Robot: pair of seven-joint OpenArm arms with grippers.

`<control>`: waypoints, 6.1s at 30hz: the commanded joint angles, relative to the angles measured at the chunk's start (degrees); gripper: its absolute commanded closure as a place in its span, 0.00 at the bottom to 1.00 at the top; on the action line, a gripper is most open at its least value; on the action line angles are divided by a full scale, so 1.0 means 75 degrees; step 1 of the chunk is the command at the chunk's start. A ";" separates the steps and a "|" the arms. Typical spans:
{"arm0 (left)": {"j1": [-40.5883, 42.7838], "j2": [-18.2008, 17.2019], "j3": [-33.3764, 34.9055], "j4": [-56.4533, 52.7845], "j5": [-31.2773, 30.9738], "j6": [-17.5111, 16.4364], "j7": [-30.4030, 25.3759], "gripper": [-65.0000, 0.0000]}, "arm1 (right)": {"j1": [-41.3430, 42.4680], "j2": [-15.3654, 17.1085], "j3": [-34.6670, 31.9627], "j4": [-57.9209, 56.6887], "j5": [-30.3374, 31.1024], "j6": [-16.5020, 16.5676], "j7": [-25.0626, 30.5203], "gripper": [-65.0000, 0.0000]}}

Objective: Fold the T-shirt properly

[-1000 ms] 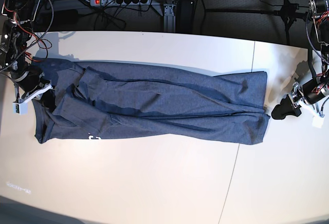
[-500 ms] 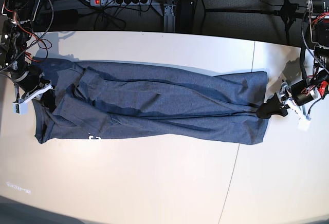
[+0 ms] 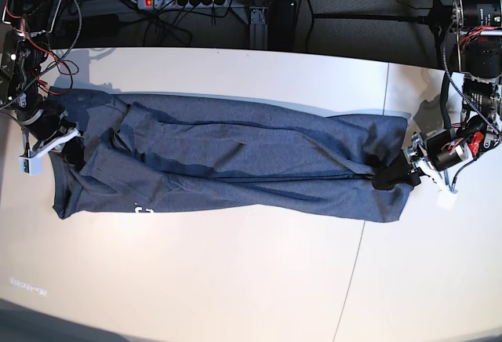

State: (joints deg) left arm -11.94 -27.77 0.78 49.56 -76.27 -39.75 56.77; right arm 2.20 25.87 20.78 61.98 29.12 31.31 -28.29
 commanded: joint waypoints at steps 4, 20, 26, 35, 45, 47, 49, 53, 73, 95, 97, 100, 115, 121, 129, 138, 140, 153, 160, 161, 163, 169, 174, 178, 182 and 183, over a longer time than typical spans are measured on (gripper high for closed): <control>0.0023 0.0227 0.0052 -0.0015 0.0303 -0.0034 0.0050 0.36 | -0.0020 0.0125 0.0026 -0.0009 -0.0117 -0.0003 -0.0414 1.00; -0.0338 0.0411 0.0041 -0.0015 0.2410 -0.0034 -0.1367 1.00 | -0.0017 0.0125 0.0026 -0.0009 -0.0017 -0.0003 -0.0434 1.00; -0.0353 0.0393 -0.0294 -0.0006 0.2436 -0.0034 -0.1291 1.00 | -0.0020 0.0125 0.0026 -0.0009 0.0058 -0.0003 -0.0437 1.00; -0.0050 0.0341 -0.0650 0.1746 0.2850 -0.0034 -0.0947 1.00 | -0.0017 0.0125 0.0026 -0.0009 0.0058 -0.0003 -0.0434 1.00; 0.0600 0.0985 -0.0647 0.4549 0.4147 -0.0034 -0.0968 1.00 | -0.0017 0.0125 0.0026 -0.0009 0.0058 -0.0003 -0.0490 1.00; 0.0600 0.1102 -0.0580 0.4876 0.4357 -0.0034 -0.0965 1.00 | -0.0017 0.0125 0.0026 -0.0009 0.0058 -0.0003 -0.0493 1.00; 0.0595 0.1102 -0.0321 0.5222 0.4695 -0.0034 -0.0970 1.00 | -0.0017 0.0125 0.0026 -0.0009 0.0061 -0.0003 -0.0493 1.00; 0.0597 0.1102 0.0801 0.5971 0.6094 0.0125 -0.0965 1.00 | 0.0000 0.0125 0.0026 -0.0009 0.0064 -0.0003 -0.0487 1.00; 0.0577 0.3815 0.3902 0.6505 0.9754 0.3220 -0.0903 1.00 | -0.0003 0.0131 0.0026 -0.0009 0.0122 -0.0003 -0.0609 1.00; 0.0577 0.4903 0.4071 0.4925 0.9690 0.3870 -0.1040 1.00 | -0.0003 0.0204 0.0026 -0.0009 0.0469 -0.0003 -0.0697 1.00; 0.0577 0.4903 0.4208 0.4925 0.9690 0.3864 -0.1096 1.00 | 0.0000 0.0239 0.0026 -0.0009 0.0466 -0.0003 -0.0697 1.00; 0.0574 0.4903 0.4543 0.4925 0.9690 0.3727 -0.1282 1.00 | 0.0000 0.0274 0.0026 -0.0009 0.0466 -0.0003 -0.0694 1.00; 0.0181 0.4903 0.5045 0.4945 0.9670 0.3759 -0.1422 0.49 | 0.0000 0.0271 0.0026 -0.0009 0.0463 -0.0003 -0.0694 1.00; 0.0020 0.4903 0.5045 0.5951 0.9696 0.3754 -0.1367 0.49 | 0.0000 0.0271 0.0026 -0.0009 0.0469 -0.0003 -0.0691 1.00; -0.0303 0.4903 0.3870 0.6263 1.0136 0.3756 -0.1256 0.52 | 0.0000 0.0274 0.0026 -0.0009 0.0428 0.0000 -0.0697 1.00; 0.0434 0.4328 0.3200 0.6263 0.9098 0.2553 -0.1107 0.89 | 0.0000 0.0271 0.0026 -0.0009 0.0434 -0.0003 -0.0688 1.00; 0.0659 0.4269 0.3200 0.6263 0.9323 0.2328 -0.1116 0.95 | 0.0003 0.0271 0.0026 -0.0009 0.0431 0.0000 -0.0688 1.00; 0.0656 0.3392 0.3200 0.5278 0.9227 0.1116 -0.2938 1.00 | -0.0003 0.0271 0.0026 -0.0009 0.0428 -0.0003 -0.0694 1.00; 0.0070 0.3841 0.3200 0.4616 0.9232 0.1058 -0.3089 1.00 | 0.0017 0.0271 0.0026 -0.0009 0.0402 -0.0003 -0.0694 1.00; -0.0044 0.3867 0.3200 0.4494 0.9232 0.1055 -0.3130 1.00 | 0.0012 0.0268 0.0026 -0.0009 0.0399 -0.0003 -0.0697 1.00; -0.0213 0.3870 0.3200 0.4153 0.9235 0.1052 -0.3366 1.00 | -0.0003 0.0268 0.0026 -0.0009 0.0399 0.0000 -0.0717 1.00; -0.0734 0.3867 0.3200 0.2556 0.9544 0.1035 -0.3920 1.00 | 0.0000 0.0271 0.0026 -0.0009 0.0402 -0.0003 -0.0833 1.00; -0.0889 0.3826 0.3191 0.2261 0.9559 0.1029 -0.4211 1.00 | 0.0000 0.0268 0.0026 -0.0009 0.0405 -0.0003 -0.0833 1.00; -0.1040 0.3832 0.3191 0.2229 0.9742 0.1008 -0.4473 1.00 | -0.0006 0.0268 0.0026 -0.0009 0.0393 0.0000 -0.0848 1.00; -0.1247 0.3847 0.3191 0.1859 0.9754 0.1008 -0.4750 1.00 | -0.0006 0.0268 0.0026 -0.0009 0.0396 -0.0003 -0.0898 1.00; -0.1349 0.3858 0.3191 0.1661 0.9757 0.1008 -0.4747 1.00 | -0.0006 0.0271 0.0026 -0.0009 0.0396 -0.0003 -0.0898 1.00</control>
State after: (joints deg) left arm -20.67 0.80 24.77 61.21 -2.74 -30.92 22.26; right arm 2.11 26.96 20.88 61.87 34.15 31.29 -32.38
